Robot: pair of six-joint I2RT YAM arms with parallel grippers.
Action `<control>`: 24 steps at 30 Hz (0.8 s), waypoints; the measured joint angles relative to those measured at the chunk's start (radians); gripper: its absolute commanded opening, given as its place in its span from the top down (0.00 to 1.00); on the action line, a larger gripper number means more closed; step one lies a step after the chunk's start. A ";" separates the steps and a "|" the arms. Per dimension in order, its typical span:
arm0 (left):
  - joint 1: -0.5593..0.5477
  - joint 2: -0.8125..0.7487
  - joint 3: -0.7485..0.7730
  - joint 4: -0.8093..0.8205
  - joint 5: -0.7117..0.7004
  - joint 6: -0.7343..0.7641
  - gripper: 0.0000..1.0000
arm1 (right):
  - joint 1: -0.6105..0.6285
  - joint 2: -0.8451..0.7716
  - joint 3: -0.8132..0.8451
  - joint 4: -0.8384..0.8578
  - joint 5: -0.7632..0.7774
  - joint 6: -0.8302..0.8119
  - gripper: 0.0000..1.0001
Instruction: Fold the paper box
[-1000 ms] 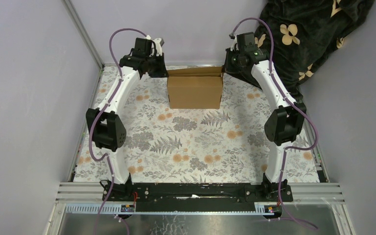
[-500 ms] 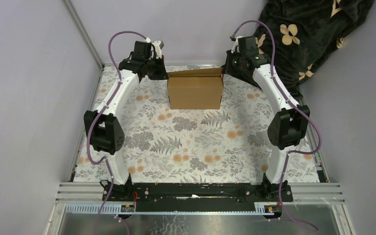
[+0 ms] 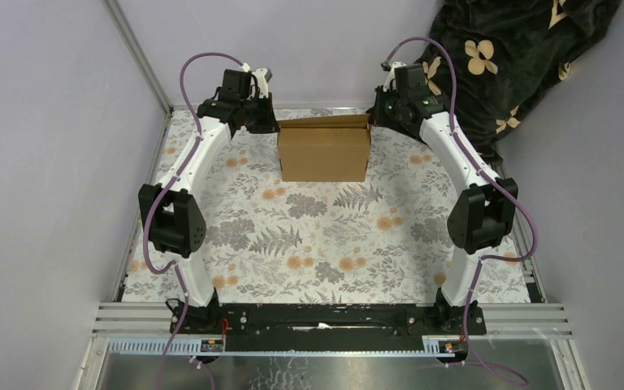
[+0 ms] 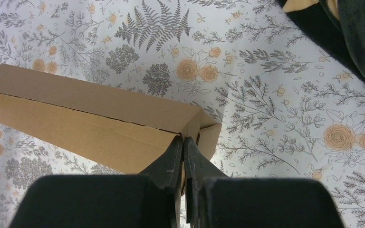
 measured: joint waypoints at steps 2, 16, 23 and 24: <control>0.000 -0.002 -0.003 0.000 0.000 0.000 0.95 | 0.003 -0.010 -0.018 0.014 0.007 -0.003 1.00; -0.010 -0.025 -0.048 0.029 -0.018 -0.002 0.95 | 0.026 -0.093 -0.170 0.135 0.057 -0.023 1.00; -0.013 -0.042 -0.086 0.057 -0.023 -0.006 0.96 | 0.031 -0.130 -0.246 0.201 0.067 -0.027 1.00; -0.013 -0.044 -0.091 0.061 -0.023 -0.006 0.96 | 0.034 -0.136 -0.260 0.215 0.072 -0.028 1.00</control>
